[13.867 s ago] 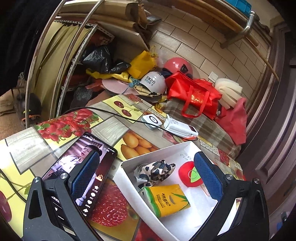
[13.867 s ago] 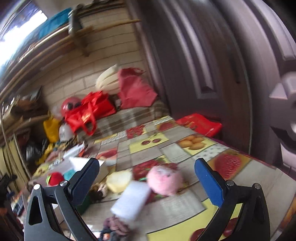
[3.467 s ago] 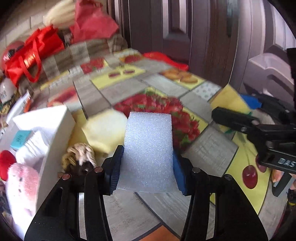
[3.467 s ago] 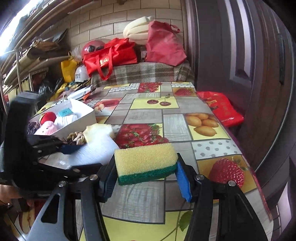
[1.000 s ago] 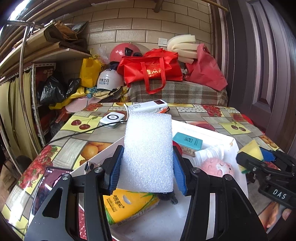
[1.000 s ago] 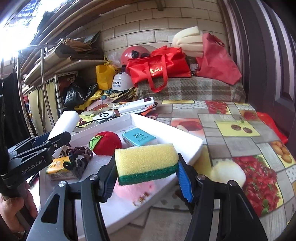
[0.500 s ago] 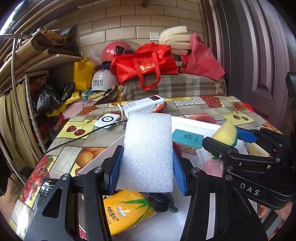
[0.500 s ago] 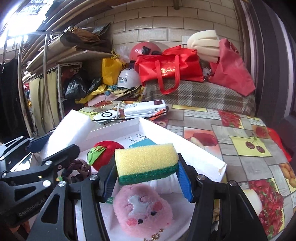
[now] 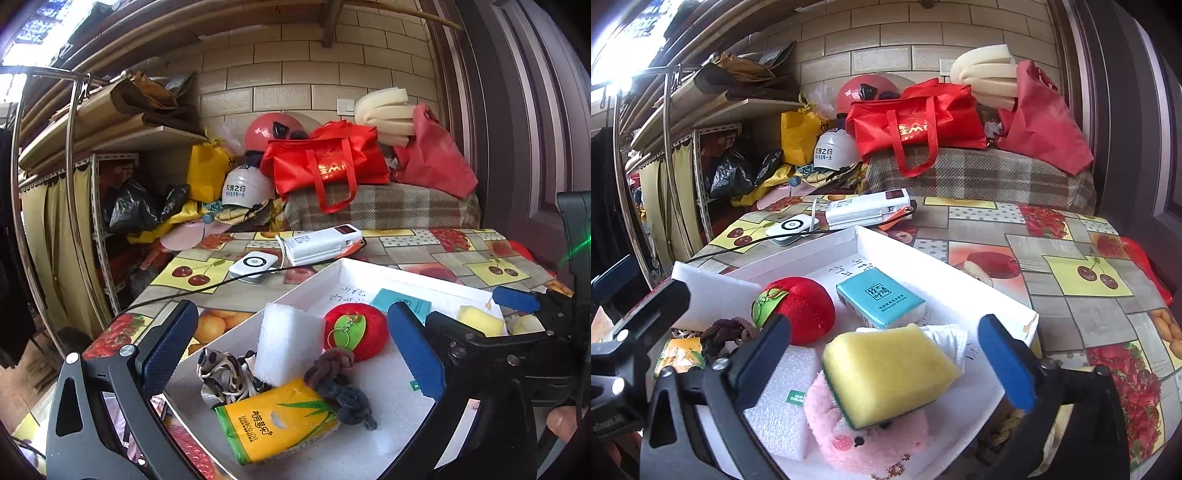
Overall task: Organize soft objects
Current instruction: 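Lower both tools into the box and open them to release, then move both tools toward the cream round sponge and braided rope knot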
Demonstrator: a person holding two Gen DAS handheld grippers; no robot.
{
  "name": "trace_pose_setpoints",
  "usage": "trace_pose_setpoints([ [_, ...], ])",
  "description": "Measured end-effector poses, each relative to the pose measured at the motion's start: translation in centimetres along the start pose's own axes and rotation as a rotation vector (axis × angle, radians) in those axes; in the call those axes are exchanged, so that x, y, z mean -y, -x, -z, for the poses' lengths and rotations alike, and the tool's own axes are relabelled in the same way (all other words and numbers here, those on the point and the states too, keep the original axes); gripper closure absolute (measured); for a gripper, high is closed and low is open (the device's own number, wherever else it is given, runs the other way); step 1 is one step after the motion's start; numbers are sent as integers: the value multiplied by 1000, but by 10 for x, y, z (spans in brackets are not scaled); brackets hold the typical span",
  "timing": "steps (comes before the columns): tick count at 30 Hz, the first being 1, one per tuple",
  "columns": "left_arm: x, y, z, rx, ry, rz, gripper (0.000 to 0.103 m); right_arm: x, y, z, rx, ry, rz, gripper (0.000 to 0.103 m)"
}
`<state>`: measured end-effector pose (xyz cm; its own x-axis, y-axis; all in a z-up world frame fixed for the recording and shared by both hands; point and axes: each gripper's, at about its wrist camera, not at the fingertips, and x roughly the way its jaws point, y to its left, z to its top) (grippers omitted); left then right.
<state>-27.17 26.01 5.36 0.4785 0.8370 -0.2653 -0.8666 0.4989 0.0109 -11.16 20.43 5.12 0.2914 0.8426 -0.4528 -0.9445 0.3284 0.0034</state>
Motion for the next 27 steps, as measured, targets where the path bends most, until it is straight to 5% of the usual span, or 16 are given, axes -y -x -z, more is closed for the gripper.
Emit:
trace_pose_setpoints([
  [27,3,21,3,16,33,11,0,5,30,6,118,7,-2,0],
])
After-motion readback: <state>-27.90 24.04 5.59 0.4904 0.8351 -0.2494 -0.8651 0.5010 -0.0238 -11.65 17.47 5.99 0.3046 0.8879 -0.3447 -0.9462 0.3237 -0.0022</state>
